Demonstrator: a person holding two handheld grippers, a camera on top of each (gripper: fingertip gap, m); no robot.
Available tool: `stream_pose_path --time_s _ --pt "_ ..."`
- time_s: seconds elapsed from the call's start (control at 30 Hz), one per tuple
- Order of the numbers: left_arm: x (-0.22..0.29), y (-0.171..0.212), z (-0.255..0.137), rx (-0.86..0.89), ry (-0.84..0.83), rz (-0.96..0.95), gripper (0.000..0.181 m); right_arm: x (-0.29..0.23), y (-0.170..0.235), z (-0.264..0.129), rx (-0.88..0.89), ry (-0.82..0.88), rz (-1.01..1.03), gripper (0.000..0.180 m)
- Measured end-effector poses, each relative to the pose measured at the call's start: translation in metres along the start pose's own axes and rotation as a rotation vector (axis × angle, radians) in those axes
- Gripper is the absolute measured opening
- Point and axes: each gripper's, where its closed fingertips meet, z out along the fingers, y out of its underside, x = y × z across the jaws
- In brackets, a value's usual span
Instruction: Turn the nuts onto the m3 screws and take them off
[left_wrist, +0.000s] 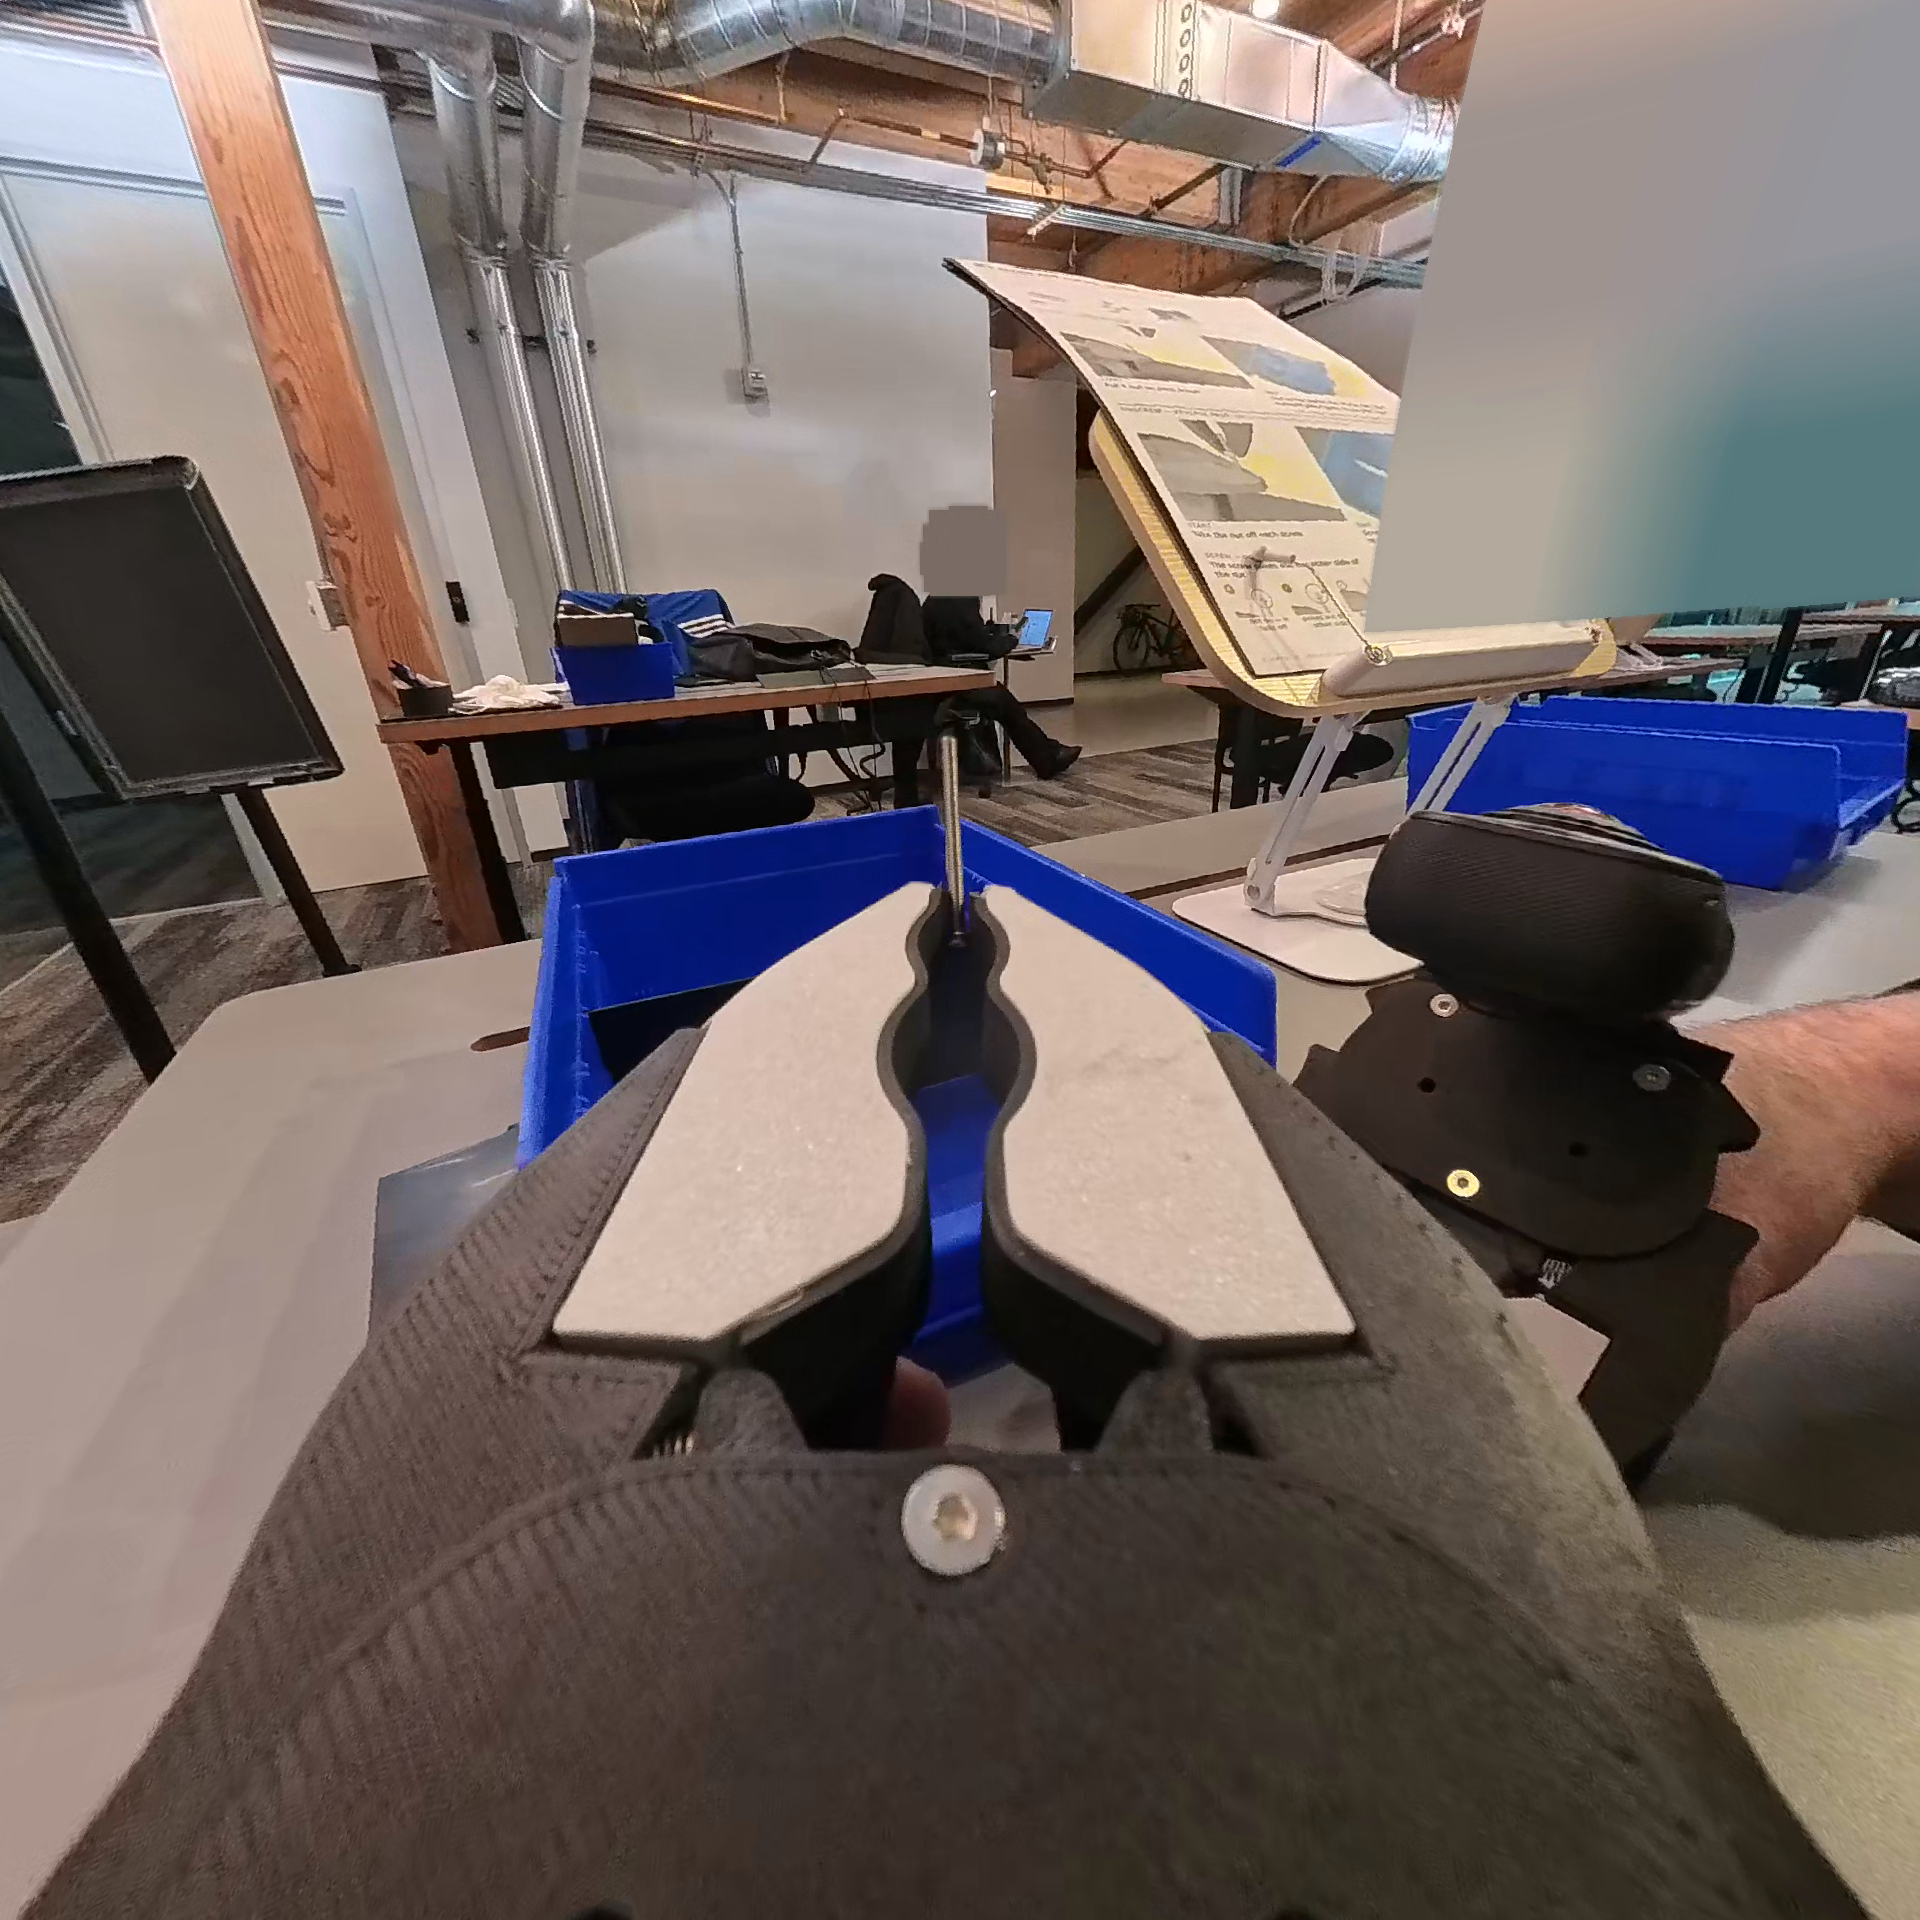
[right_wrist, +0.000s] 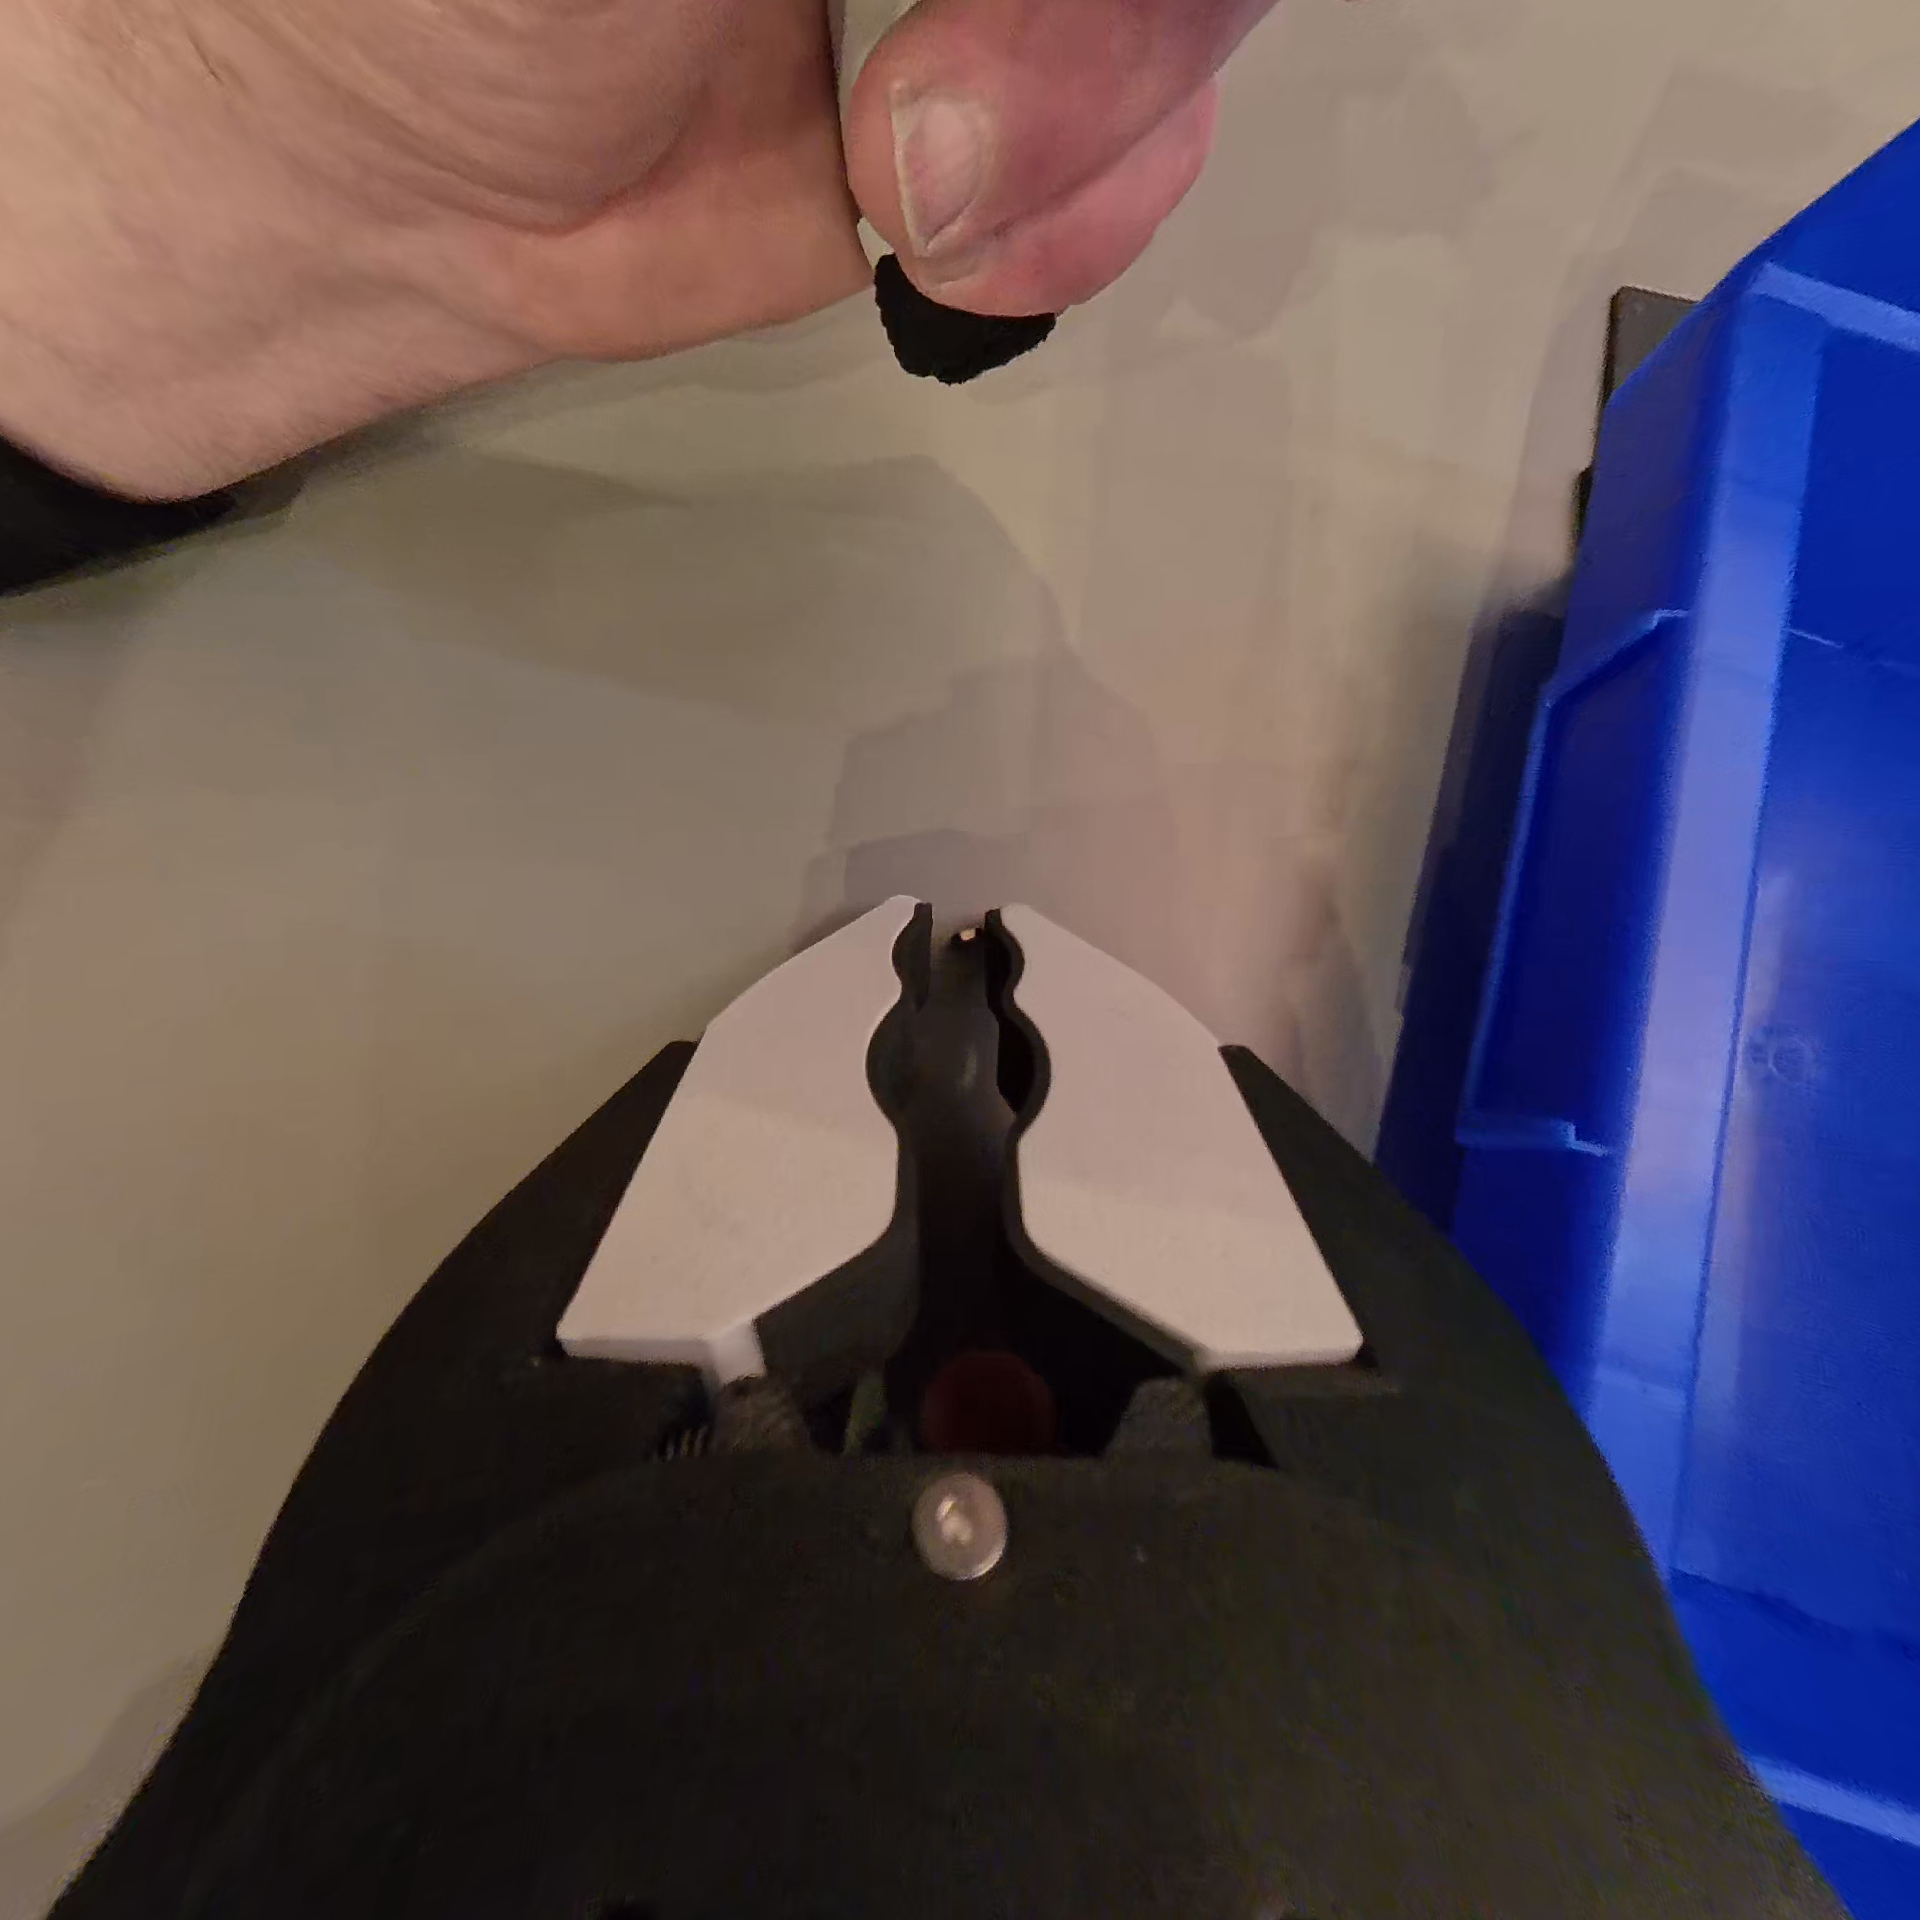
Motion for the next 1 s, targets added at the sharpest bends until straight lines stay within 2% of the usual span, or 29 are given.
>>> stream_pose_path --time_s 0.03,0.53,1.0 --pt "0.000 -0.001 0.000 0.004 0.001 -0.005 0.003 0.000 0.000 0.000 0.001 -0.005 0.001 0.011" --pt "-0.002 0.002 -0.001 0.010 0.010 -0.031 0.004 -0.008 0.004 -0.004 -0.024 -0.063 -0.037 0.007" --pt "-0.003 0.003 -0.001 0.011 0.012 -0.041 0.003 -0.012 0.006 -0.006 -0.013 -0.055 -0.010 0.012"
